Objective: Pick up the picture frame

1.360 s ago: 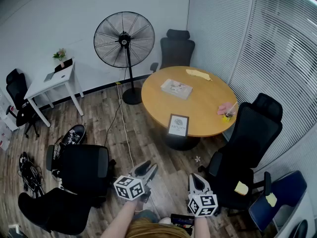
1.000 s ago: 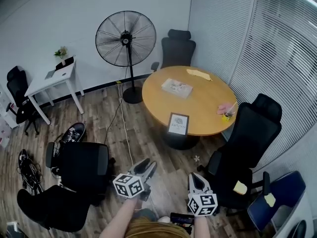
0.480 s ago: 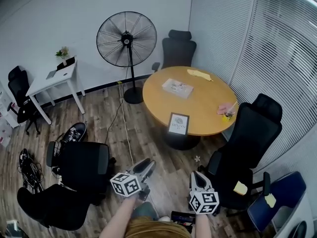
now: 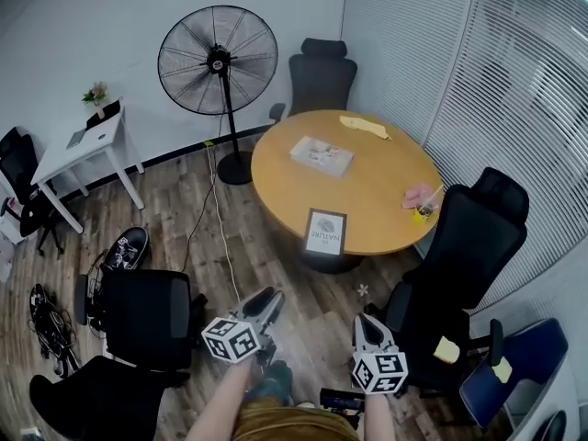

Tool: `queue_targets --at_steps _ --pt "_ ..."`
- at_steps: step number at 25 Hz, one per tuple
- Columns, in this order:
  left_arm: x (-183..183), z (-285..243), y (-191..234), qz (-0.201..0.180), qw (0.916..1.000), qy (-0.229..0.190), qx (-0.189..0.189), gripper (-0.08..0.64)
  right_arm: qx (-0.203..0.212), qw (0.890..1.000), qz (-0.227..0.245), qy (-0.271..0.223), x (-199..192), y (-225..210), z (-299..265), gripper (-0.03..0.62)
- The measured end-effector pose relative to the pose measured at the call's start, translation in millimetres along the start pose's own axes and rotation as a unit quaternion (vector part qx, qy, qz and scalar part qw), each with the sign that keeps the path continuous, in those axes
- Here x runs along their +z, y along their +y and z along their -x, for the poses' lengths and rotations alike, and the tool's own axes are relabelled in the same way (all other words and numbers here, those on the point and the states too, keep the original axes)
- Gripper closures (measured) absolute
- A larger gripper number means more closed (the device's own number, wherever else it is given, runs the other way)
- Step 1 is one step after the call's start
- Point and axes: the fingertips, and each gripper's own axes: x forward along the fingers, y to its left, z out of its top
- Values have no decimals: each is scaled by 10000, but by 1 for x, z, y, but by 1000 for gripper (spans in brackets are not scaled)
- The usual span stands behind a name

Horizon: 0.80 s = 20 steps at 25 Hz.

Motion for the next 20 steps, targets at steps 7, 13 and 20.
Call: queue_targets --at_steps 7,13,20 --pt "28 -95 64 34 9991 419 6 408 -277 9994 112 176 27 -45 -93 580" --pt "37 -161 112 -40 9949 1006 -54 410 -541 9975 289 348 34 -67 -159 580" --pt "38 -205 140 -25 9903 1360 -273 411 -871 9924 682 534 40 -80 -195 580"
